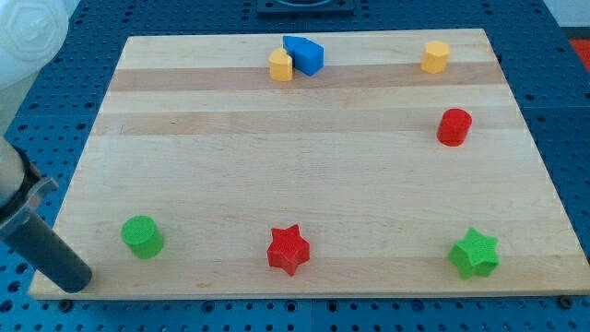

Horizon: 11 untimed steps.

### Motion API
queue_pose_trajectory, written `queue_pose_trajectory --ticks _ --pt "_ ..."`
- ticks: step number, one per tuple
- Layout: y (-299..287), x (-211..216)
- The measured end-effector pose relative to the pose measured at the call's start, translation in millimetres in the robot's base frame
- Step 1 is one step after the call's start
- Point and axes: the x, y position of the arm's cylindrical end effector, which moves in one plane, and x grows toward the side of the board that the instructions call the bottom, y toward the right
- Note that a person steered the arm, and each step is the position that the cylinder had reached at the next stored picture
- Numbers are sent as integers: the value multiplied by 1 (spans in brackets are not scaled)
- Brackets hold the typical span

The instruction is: Push the green circle towards the center of the board

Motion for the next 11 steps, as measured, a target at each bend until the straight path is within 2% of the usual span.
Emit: queue_pose_trajectory --ticks 7,9,10,11 --pt "29 -30" --pt "80 -33" --pt "92 -61" --pt "92 -62"
